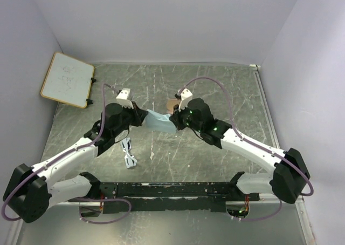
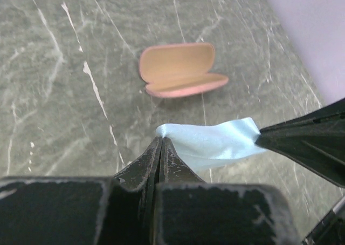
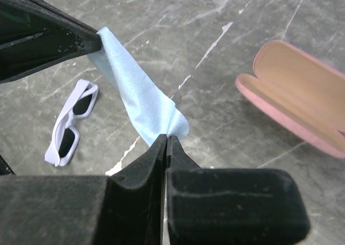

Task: Organize the sunglasses
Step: Pick up the glasses cleaning cloth from the center of the board, then place the glasses cleaning cloth at the center of the board.

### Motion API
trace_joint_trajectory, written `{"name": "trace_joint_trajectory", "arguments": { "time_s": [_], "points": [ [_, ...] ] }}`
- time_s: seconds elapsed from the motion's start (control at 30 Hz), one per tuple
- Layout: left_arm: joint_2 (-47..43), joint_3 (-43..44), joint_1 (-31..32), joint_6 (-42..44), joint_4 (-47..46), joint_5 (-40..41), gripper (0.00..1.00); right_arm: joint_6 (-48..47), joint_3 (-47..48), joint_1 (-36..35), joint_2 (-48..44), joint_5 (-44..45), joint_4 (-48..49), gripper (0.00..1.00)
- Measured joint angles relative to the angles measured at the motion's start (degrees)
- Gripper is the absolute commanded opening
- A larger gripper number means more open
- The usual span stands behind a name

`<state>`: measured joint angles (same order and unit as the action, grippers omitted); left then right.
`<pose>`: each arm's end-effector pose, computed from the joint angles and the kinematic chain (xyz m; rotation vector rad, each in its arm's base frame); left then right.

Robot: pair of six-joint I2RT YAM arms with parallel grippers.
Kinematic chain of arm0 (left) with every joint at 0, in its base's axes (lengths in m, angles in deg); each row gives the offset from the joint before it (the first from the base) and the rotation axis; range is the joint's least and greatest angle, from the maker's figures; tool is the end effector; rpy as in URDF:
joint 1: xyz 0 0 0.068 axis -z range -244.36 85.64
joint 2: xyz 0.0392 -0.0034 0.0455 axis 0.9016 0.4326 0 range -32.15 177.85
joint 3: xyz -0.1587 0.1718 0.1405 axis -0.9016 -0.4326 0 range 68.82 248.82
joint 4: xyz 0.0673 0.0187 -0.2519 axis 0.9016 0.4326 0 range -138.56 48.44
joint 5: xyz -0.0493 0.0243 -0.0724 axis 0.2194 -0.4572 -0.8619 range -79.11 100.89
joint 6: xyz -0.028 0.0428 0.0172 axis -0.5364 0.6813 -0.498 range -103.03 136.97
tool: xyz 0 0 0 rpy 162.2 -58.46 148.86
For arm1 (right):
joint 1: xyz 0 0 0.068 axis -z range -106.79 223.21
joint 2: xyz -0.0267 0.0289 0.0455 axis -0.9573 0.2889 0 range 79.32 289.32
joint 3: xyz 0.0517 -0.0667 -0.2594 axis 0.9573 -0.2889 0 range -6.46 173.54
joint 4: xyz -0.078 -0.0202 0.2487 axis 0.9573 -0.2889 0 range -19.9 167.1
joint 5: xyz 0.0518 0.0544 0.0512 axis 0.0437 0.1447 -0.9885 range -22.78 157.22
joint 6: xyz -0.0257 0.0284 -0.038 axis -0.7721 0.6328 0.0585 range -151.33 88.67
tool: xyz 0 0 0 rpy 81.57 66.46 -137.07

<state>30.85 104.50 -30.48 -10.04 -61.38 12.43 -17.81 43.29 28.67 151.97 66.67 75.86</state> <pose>0.2092 -0.1394 0.2621 0.0935 1.8826 -0.7178 0.2066 0.2039 0.2806 -0.5552 1.9770 0.6543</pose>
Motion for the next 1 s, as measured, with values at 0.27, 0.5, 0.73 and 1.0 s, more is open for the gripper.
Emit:
{"name": "trace_joint_trajectory", "arguments": {
  "time_s": [0.27, 0.5, 0.73, 1.0],
  "points": [
    [-6.01, -3.19, 5.64, -1.6, 5.35, 1.31, 0.07, 3.21, -5.97, -4.07, -5.66, 3.28, -0.87, 0.0],
    [-7.74, -5.18, 14.16, -4.68, 8.76, 5.03, 0.07, 6.64, -10.05, -9.35, -9.84, 6.08, -2.14, 0.0],
    [-8.72, -6.4, 22.6, -8.59, 12.81, 9.97, 0.07, 10.75, -12.68, -13.68, -14.78, 8.96, -4.24, 0.0],
    [-11.47, -5.03, 27.19, -11.65, 19.19, 15.1, 0.07, 15.54, -15.8, -15.91, -20.74, 9.42, -6.47, 0.0]
  ]
}}
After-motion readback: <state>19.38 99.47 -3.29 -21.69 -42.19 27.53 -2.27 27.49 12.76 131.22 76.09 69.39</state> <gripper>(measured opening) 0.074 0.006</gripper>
